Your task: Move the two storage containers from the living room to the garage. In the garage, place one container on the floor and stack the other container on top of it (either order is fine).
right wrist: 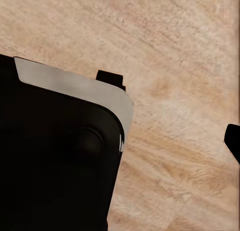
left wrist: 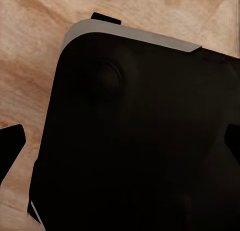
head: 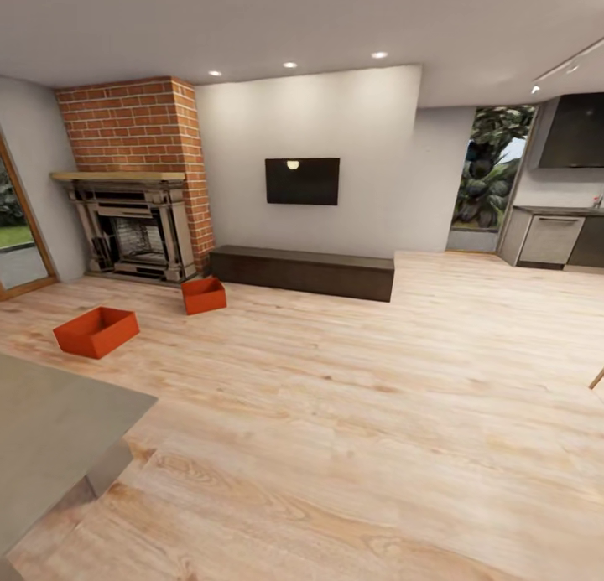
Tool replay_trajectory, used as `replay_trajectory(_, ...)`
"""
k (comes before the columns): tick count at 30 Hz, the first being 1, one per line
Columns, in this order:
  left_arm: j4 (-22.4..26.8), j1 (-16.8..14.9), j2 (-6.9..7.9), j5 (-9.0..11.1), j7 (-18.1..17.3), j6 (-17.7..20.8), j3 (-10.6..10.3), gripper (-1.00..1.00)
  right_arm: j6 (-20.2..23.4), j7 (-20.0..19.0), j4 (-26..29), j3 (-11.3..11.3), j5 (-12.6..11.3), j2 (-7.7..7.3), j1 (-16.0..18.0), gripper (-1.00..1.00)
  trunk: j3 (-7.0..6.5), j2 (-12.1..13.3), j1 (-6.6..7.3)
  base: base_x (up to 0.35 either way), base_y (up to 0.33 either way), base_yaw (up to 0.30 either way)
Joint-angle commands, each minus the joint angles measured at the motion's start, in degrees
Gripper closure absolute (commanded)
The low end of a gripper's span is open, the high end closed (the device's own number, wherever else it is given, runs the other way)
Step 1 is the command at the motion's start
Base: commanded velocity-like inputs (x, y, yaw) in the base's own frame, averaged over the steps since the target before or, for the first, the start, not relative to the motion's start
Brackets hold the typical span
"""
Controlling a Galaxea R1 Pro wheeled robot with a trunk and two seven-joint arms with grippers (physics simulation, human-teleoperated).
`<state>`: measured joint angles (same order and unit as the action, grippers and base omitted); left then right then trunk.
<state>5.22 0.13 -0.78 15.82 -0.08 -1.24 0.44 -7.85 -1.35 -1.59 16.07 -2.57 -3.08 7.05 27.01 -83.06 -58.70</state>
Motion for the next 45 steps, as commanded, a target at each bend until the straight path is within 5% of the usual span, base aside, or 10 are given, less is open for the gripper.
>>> replay_trajectory(1, 0.1, 0.0, -0.01, 0.3, 0.0, -0.1, 0.0, -1.0, -0.4, -0.1, -0.2, 0.3, -0.3, 0.0, 0.1, -1.0, 0.05, 0.0, -0.03, 0.324, 0.0, 0.0)
replay_trajectory(45, 0.1, 0.0, -0.01, 0.4, 0.0, -0.5, 0.1, -1.0, -0.4, 0.3, -0.2, 0.1, -0.5, -0.09, 0.1, -1.0, 0.05, 0.0, -0.03, 0.324, 0.0, 0.066)
